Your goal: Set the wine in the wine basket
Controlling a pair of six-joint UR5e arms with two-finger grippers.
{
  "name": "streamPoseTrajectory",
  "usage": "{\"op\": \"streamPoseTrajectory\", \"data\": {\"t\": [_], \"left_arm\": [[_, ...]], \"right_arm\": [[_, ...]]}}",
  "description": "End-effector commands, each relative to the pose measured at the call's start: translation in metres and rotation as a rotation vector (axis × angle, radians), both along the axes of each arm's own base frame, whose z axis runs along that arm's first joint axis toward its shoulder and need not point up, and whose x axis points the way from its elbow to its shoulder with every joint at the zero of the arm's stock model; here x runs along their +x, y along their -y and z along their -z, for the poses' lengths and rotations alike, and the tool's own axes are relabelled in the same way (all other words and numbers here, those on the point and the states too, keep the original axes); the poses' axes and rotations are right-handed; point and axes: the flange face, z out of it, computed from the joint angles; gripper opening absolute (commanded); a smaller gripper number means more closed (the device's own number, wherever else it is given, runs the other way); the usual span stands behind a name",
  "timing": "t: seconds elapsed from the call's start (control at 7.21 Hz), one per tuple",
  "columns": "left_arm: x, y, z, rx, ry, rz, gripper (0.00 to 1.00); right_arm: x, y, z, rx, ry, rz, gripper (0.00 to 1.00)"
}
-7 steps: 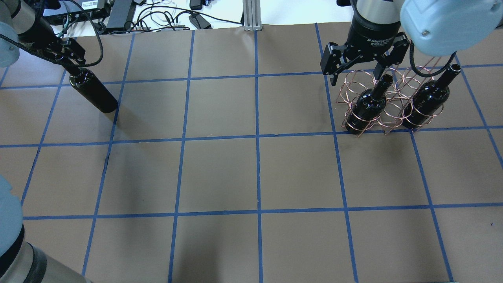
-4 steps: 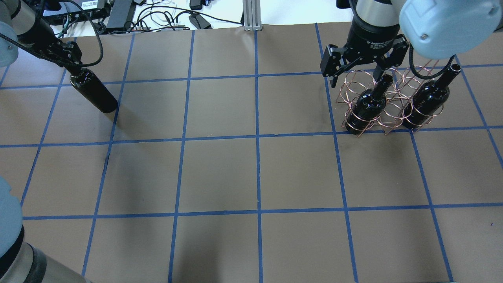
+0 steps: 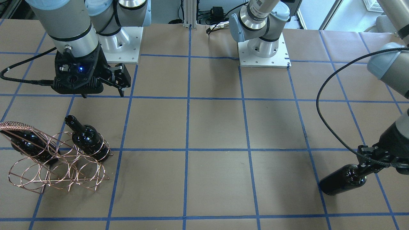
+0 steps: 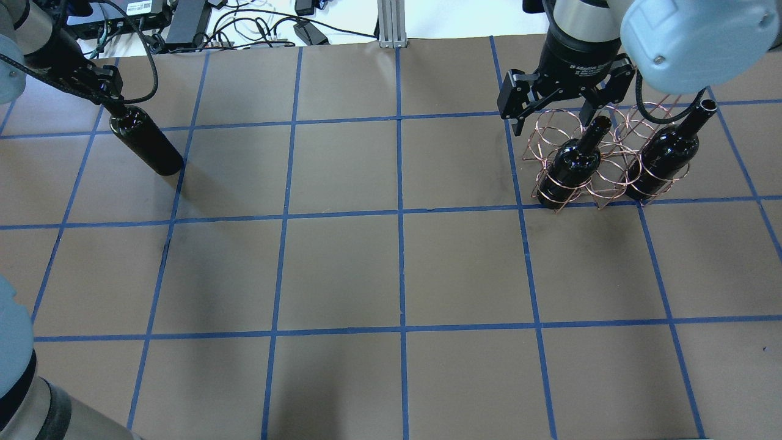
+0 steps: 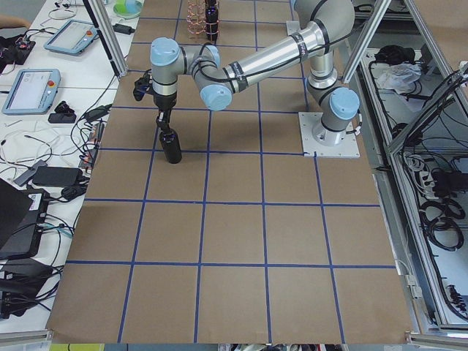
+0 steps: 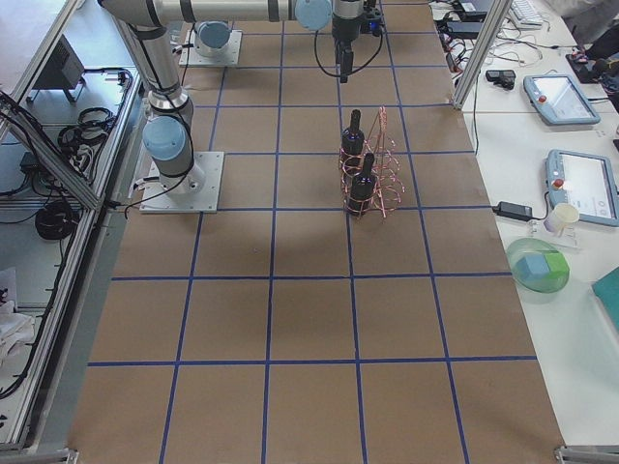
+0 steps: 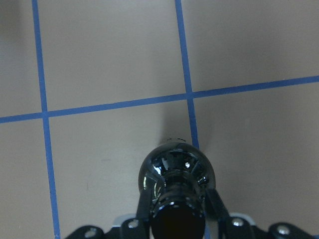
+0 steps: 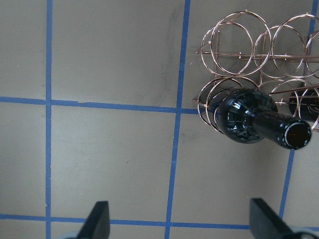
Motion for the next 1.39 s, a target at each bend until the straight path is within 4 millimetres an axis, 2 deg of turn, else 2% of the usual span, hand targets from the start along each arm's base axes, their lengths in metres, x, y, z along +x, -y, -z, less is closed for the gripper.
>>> {"op": "streamPoseTrajectory", "data": {"t": [0.0, 0.28, 0.56, 0.69, 0.83, 1.11, 1.25], "left_arm": [[0.000, 0.000, 0.001, 0.000, -0.003, 0.000, 0.30], [-0.002, -0.002, -0.005, -0.005, -0.001, 0.000, 0.19], [-0.033, -0.011, -0.030, -0.019, -0.001, 0.011, 0.18], [-0.067, -0.018, -0.044, -0.028, -0.008, -0.003, 0.18], [-0.121, -0.032, -0.058, -0.020, -0.022, -0.012, 0.18], [-0.207, -0.079, -0.069, -0.030, -0.091, -0.152, 0.18], [-0.253, -0.106, -0.080, -0.044, -0.108, -0.184, 0.18]], "right_arm": [[0.000, 0.000, -0.002, -0.006, -0.003, -0.006, 1.00], [-0.001, 0.000, -0.003, -0.013, -0.004, -0.003, 1.00], [0.000, 0.000, -0.002, -0.013, 0.000, 0.003, 1.00], [0.000, 0.000, -0.002, -0.012, 0.002, 0.003, 1.00], [0.000, 0.000, -0.003, -0.014, 0.002, 0.003, 1.00], [-0.003, 0.000, -0.003, -0.013, -0.015, -0.003, 1.00], [-0.002, -0.001, -0.005, -0.014, -0.012, -0.004, 1.00]]}}
